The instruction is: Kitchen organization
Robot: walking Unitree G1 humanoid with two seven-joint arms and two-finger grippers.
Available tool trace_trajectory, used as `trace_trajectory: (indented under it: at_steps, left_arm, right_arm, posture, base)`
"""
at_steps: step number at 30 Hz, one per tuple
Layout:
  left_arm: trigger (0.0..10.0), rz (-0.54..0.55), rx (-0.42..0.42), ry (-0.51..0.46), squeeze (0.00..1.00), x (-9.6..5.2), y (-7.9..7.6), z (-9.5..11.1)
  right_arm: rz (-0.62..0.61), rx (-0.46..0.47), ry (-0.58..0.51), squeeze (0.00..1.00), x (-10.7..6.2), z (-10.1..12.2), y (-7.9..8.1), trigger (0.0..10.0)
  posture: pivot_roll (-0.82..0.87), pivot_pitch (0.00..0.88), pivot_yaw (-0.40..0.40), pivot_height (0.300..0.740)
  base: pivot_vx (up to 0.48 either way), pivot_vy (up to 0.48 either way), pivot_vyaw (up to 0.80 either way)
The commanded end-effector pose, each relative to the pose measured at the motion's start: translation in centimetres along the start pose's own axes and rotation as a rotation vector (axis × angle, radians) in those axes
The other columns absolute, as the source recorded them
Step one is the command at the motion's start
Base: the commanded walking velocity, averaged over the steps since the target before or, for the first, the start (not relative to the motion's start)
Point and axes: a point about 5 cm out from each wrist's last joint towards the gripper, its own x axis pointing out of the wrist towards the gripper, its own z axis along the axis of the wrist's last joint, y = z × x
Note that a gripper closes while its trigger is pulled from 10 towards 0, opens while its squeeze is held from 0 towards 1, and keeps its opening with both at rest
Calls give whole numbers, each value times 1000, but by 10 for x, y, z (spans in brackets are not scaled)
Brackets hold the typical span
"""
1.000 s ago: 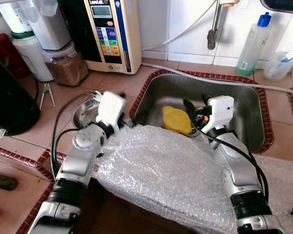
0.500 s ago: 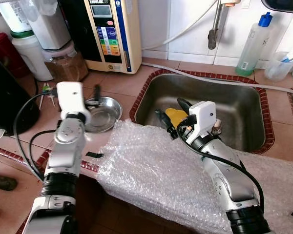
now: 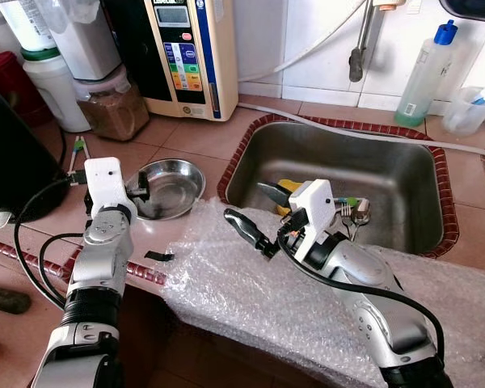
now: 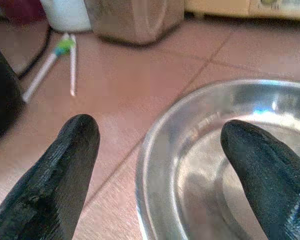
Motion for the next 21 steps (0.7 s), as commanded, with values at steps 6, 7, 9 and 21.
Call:
trace_trajectory:
  at_steps: [6, 7, 9, 21]
  left_arm:
    - [10000, 17, -52, 180, 0, 2, 6, -18]
    - [3725, 3, -64, 202, 0, 2, 5, -20]
    - [0, -10, -80, 225, 0, 1, 3, -22]
    - [0, -32, -95, 265, 0, 0, 2, -25]
  right_arm:
    - [25, -3, -11, 0, -1, 7, 5, 10000]
    - [26, -1, -8, 0, -1, 7, 5, 10000]
    - [28, 0, -5, 0, -1, 7, 5, 10000]
    - [29, 6, 11, 0, -4, 6, 5, 10000]
  posture:
    - [-141, 68, 124, 740]
    - [-143, 68, 124, 740]
    - [-143, 68, 124, 740]
    - [-148, 73, 121, 740]
  base:
    - [0, 0, 0]
    - [0, 0, 0]
    - [0, 0, 0]
    - [0, 0, 0]
